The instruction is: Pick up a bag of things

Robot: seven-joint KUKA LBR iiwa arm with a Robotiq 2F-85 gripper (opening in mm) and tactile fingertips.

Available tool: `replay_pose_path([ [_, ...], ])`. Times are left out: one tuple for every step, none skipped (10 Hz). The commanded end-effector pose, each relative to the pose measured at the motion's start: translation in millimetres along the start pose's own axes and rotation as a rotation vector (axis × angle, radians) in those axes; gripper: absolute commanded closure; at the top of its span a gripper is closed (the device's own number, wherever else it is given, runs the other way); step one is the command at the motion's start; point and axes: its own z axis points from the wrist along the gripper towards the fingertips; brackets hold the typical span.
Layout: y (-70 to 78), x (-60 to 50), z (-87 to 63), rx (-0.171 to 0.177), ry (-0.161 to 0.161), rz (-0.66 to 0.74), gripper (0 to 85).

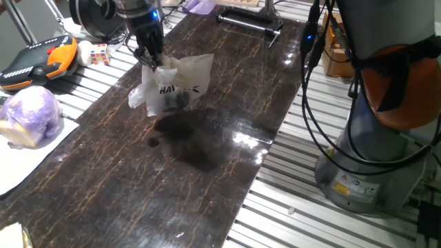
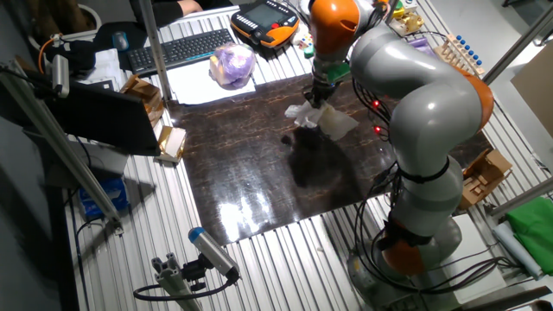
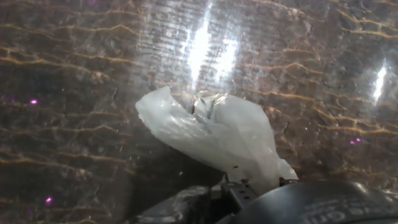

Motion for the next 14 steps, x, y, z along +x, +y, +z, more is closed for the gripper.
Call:
replay_pose_path([
  [-0.5, 2.3, -1.9, 0.0, 0.0, 0.0, 84.3],
  [-2.3, 6.4, -5.9, 0.0, 0.002, 0.0, 84.3],
  [-3.9, 9.9, -9.4, -0.002, 0.001, -0.002, 84.3],
  [-5.9, 13.4, -12.8, -0.003, 0.001, -0.003, 84.3],
  [-7.6, 15.8, -14.8, -0.013, 0.001, -0.004, 84.3],
  [-8.5, 17.1, -15.7, -0.016, 0.003, -0.004, 84.3],
  [-9.6, 17.9, -16.3, -0.019, 0.002, -0.004, 84.3],
  [-11.5, 18.5, -16.8, -0.039, 0.004, -0.009, 84.3],
  [-12.5, 19.6, -17.2, -0.055, 0.007, -0.01, 84.3],
  [-12.2, 20.7, -18.0, -0.048, 0.005, -0.016, 84.3],
  [-12.9, 22.2, -18.9, -0.039, 0.001, -0.015, 84.3],
  [-13.7, 23.4, -19.1, -0.048, -0.001, -0.011, 84.3],
  [-13.3, 24.0, -19.7, -0.046, -0.012, -0.011, 84.3],
  [-13.0, 24.0, -19.6, -0.043, -0.024, -0.01, 84.3],
])
